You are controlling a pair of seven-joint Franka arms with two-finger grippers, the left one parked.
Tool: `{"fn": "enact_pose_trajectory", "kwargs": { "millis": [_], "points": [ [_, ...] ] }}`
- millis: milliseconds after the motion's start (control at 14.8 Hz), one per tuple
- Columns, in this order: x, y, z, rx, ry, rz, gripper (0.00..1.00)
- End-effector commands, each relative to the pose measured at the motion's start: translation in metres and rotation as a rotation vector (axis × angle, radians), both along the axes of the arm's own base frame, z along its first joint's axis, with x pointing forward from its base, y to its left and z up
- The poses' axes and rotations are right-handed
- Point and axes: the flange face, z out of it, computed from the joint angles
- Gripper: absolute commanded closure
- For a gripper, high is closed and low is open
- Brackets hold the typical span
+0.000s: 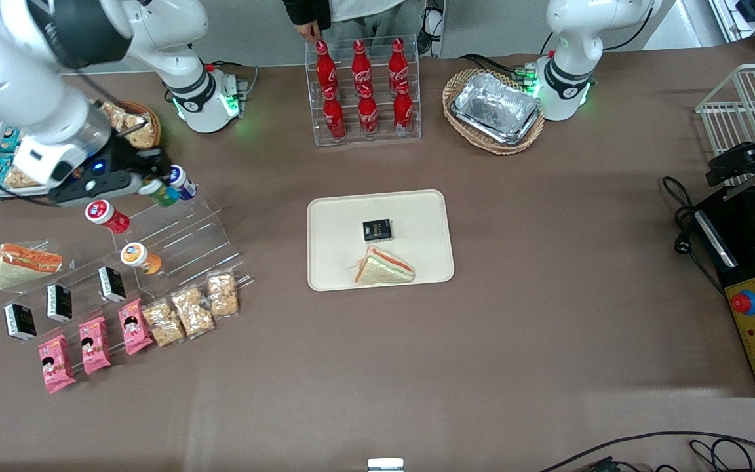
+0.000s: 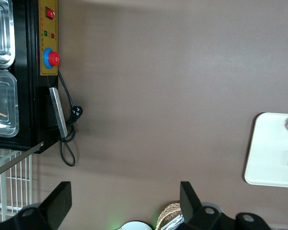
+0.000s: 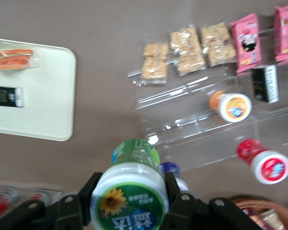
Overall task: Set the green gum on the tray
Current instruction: 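Lift the green gum bottle out of the rack with the right gripper, then carry the green gum bottle over the cream tray and lower it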
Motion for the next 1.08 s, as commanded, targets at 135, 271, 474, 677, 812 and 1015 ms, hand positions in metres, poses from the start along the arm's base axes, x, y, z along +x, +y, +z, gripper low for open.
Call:
{"fn": "enact_pose_trajectory", "kwargs": {
  "millis": [135, 271, 474, 677, 812, 1015],
  "points": [
    [-0.036, 0.148, -0.012, -0.02, 0.014, -0.126, 0.69],
    [-0.044, 0.197, -0.043, -0.021, -0.002, -0.14, 0.69],
    [-0.043, 0.244, -0.113, -0.021, -0.031, -0.131, 0.69],
    [-0.051, 0.276, -0.186, -0.009, -0.056, -0.144, 0.69],
    [-0.054, 0.294, -0.23, -0.024, -0.08, -0.166, 0.69],
    [-0.057, 0.305, -0.281, -0.048, -0.099, -0.168, 0.69]
  ]
}}
